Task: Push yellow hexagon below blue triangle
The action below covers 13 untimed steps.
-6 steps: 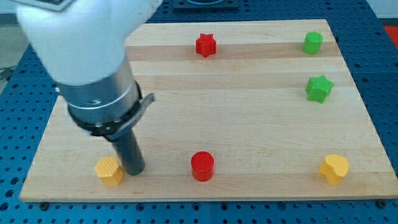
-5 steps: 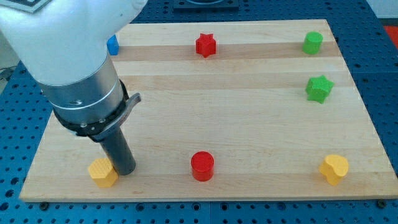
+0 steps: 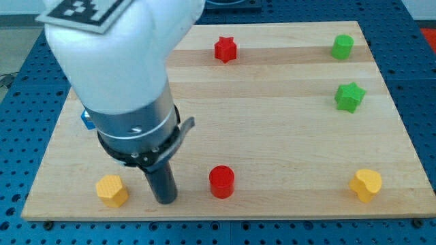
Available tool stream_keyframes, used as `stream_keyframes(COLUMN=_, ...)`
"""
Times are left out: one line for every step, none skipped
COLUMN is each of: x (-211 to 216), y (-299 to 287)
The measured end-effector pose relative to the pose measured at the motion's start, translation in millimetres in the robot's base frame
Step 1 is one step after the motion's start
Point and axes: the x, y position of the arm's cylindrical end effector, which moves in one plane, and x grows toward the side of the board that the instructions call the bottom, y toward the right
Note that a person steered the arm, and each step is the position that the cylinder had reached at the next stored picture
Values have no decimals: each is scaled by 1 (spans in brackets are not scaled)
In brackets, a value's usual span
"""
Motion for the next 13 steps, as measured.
stream_keyframes(x=-4, y=-13)
stream_keyframes(x=-5, y=-23)
stream_keyframes(x=-1, y=-14)
stream_keyframes(x=4, y=-6)
stream_keyframes(x=6, y=-21)
stream_keyframes(x=6, y=-44)
stream_keyframes(x=2, y=-62)
stream_keyframes(x=1, y=-77)
stream_keyframes(x=1, y=-90)
stream_keyframes(x=1, y=-73)
stream_keyframes(x=-42, y=-26)
stream_keyframes(x=-94, y=-17)
stream_keyframes(x=-104, y=-17)
